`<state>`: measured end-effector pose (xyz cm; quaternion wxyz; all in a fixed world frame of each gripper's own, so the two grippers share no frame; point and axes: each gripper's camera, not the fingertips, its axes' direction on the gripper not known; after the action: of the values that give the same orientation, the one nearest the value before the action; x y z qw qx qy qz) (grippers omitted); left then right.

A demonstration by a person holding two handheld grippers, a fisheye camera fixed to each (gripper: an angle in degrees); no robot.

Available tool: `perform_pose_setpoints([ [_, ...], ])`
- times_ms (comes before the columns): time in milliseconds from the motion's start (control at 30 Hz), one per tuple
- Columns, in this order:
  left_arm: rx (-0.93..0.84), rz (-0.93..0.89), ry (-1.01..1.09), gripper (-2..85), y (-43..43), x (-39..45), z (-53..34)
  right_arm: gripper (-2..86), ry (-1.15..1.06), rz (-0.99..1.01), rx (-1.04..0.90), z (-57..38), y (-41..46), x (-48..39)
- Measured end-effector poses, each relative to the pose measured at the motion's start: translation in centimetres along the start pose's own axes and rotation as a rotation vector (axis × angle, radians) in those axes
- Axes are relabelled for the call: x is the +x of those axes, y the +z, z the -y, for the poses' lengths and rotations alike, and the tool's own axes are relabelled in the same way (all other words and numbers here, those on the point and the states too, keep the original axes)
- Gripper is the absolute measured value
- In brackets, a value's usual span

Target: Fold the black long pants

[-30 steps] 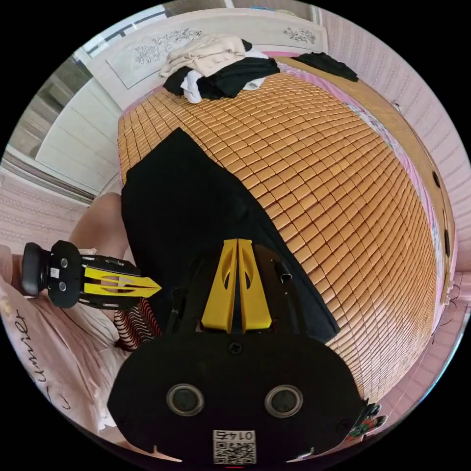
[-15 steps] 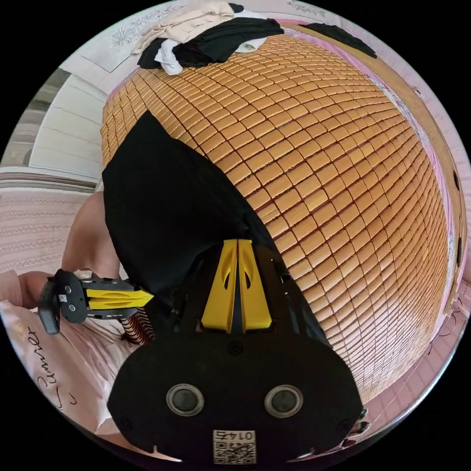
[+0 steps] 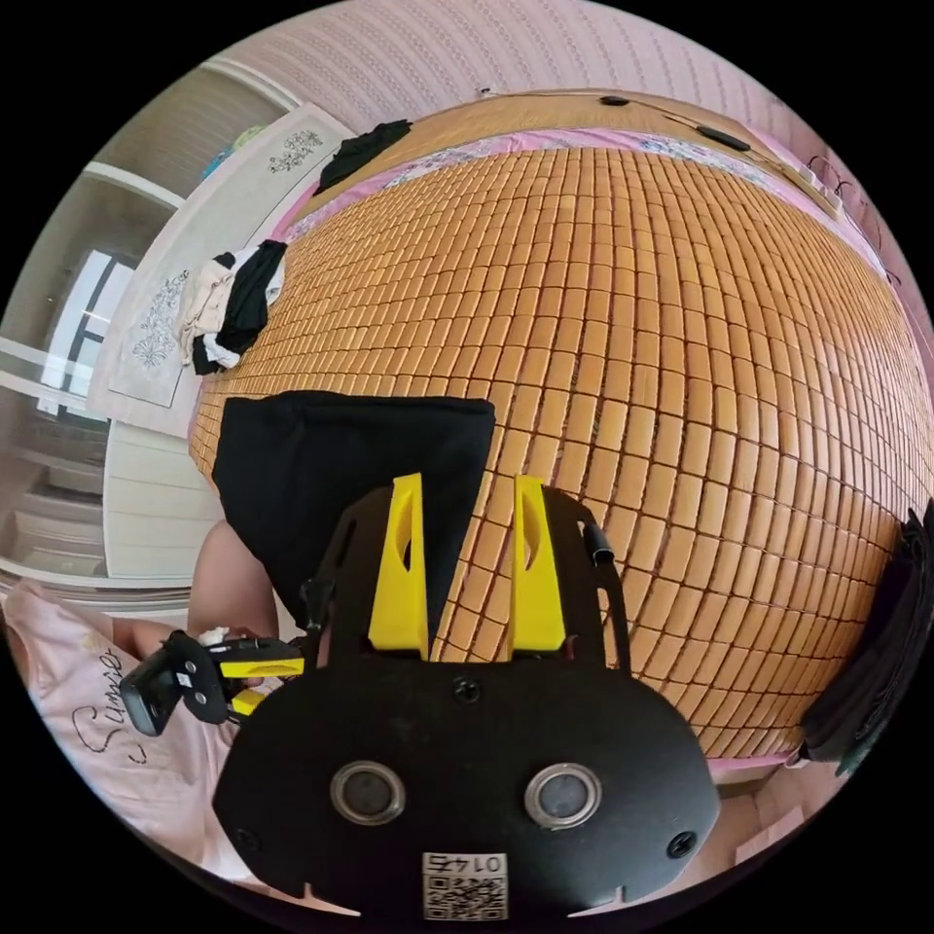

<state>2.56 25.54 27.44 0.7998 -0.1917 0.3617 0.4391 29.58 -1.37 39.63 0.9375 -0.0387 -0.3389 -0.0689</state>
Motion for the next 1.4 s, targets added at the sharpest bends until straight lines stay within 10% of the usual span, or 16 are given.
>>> perform_pose_setpoints([
  [300, -0.099, 0.045, 0.014, 0.3, 1.7, -2.8, 0.7, 2.2, 0.067, 0.265, 0.067, 0.8, -2.8, 5.9],
  [733, 0.58, -0.325, -0.168, -0.7, -9.1, -9.3, 0.9, 1.4, 0.109, 0.391, 0.404, -9.7, -27.4, 12.3],
  [967, 0.485, -0.092, -0.482, 3.4, -15.4, -16.5, -9.5, 4.9, -0.135, 0.556, 0.342, -3.1, -21.1, -1.6],
  [1133, 0.336, 0.105, -0.661, 4.3, -16.4, -20.1, -14.2, 1.9, -0.143, 0.295, 0.275, -5.8, -15.4, -5.6],
  [1400, 0.313, -0.035, -0.674, 4.7, -12.2, -24.3, -8.6, -0.2, -0.26, 0.088, -0.106, -17.8, -10.5, -11.5],
])
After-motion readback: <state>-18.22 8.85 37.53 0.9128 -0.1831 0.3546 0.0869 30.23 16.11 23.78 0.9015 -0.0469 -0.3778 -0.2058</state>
